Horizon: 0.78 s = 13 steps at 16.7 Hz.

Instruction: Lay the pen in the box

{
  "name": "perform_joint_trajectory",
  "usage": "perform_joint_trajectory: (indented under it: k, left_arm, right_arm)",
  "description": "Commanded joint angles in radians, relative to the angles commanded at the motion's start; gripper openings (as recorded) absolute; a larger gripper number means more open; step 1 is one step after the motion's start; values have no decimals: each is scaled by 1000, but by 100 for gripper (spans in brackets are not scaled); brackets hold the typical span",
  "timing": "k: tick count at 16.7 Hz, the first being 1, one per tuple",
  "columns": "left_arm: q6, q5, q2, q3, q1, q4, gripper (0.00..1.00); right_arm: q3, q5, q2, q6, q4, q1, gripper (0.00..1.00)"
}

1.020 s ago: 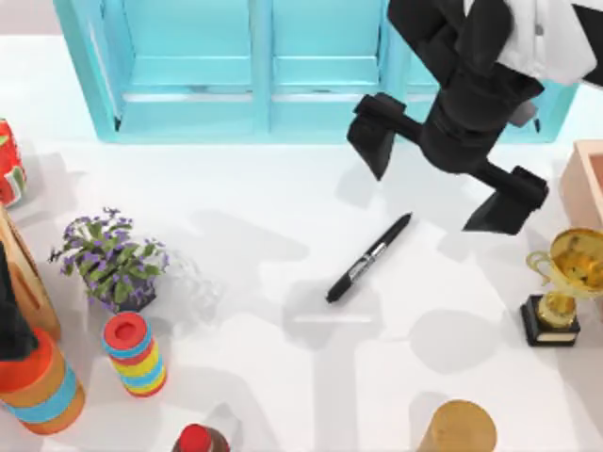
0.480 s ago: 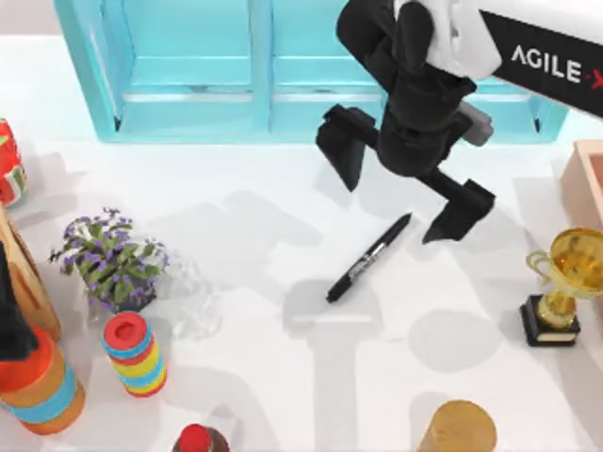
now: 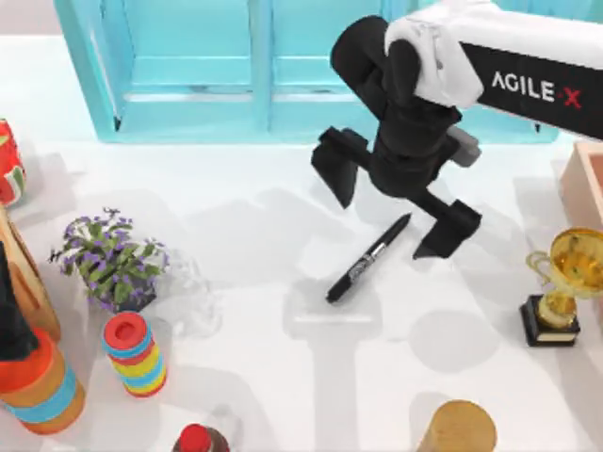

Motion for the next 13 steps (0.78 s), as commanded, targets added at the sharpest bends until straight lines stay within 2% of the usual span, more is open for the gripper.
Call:
perform_joint_trajectory:
  k: [4, 9, 13]
  left_arm:
    - [0, 0, 0, 0, 0, 0, 100]
    - [0, 0, 0, 0, 0, 0, 100]
    - [0, 0, 0, 0, 0, 0, 100]
  right_arm:
    - [-83, 1, 72, 6, 162, 5, 100]
    - [-101, 2, 89, 7, 191, 6, 100]
    - [-101, 2, 89, 7, 191, 6, 70]
